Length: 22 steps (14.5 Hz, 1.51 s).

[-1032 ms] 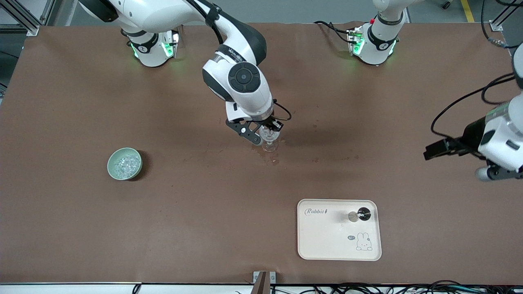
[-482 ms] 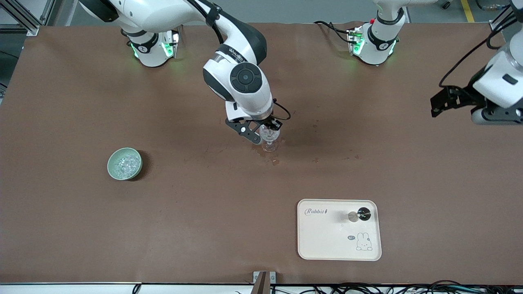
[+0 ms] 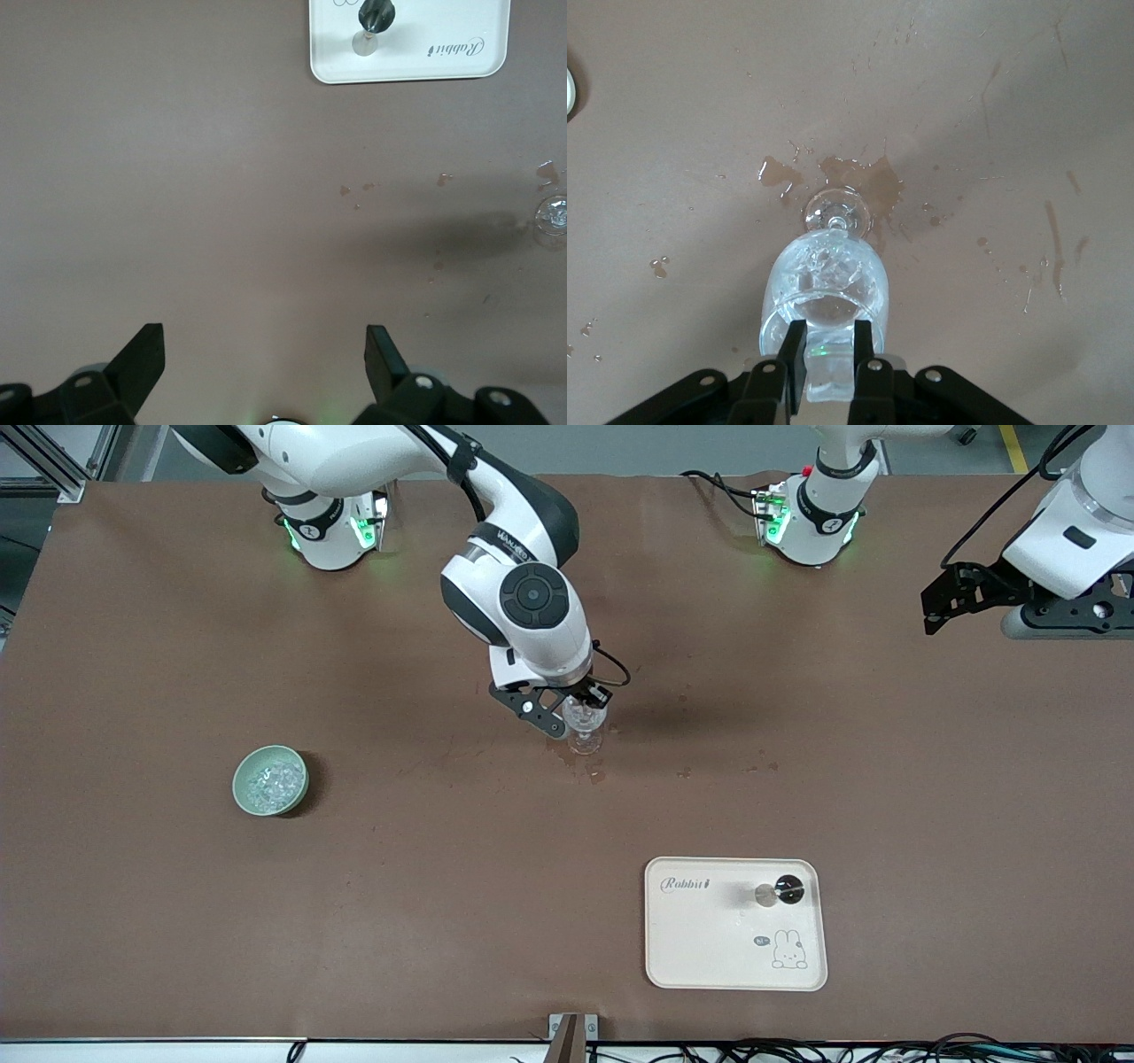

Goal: Pour wine and add ice with both arms

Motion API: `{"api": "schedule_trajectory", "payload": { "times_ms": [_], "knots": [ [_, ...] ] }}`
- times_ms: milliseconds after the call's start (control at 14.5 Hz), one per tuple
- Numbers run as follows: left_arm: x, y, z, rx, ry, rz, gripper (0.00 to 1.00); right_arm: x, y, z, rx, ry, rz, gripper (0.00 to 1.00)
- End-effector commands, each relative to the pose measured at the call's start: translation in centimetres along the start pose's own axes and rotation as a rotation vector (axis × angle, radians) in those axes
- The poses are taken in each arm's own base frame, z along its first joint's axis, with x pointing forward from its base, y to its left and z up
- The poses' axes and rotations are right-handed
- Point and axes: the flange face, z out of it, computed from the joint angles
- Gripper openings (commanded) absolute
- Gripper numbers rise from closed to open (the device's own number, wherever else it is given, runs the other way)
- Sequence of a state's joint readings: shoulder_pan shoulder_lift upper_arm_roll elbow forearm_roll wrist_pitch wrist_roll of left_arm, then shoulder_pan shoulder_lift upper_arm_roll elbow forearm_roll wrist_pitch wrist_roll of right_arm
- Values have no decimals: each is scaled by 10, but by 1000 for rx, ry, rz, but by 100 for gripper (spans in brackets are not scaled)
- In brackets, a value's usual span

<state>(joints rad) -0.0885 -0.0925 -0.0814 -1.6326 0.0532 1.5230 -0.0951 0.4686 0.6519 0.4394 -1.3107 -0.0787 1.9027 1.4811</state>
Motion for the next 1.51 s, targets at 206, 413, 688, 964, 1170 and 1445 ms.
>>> {"api": "schedule_trajectory", "payload": {
  "times_ms": [206, 413, 688, 964, 1170, 1445],
  "knots": [
    [-6, 2, -5, -68, 19, 10, 100, -3, -3, 2, -2, 15, -10, 100],
    [-4, -4, -5, -70, 27, -17, 100, 7, -1, -15, 12, 32, -7, 100],
    [1, -6, -3, -56, 42, -29, 100, 39, 23, -111, 69, 316, -74, 100],
    [1, -11, -4, -56, 44, -40, 100, 126, 81, -197, 78, 423, -63, 100],
    [1, -12, -8, -38, 54, -41, 100, 181, 150, -249, -44, 432, -88, 100],
    [2, -10, -7, -23, 49, -65, 100, 221, 224, -289, -162, 414, -197, 100]
  ]
}}
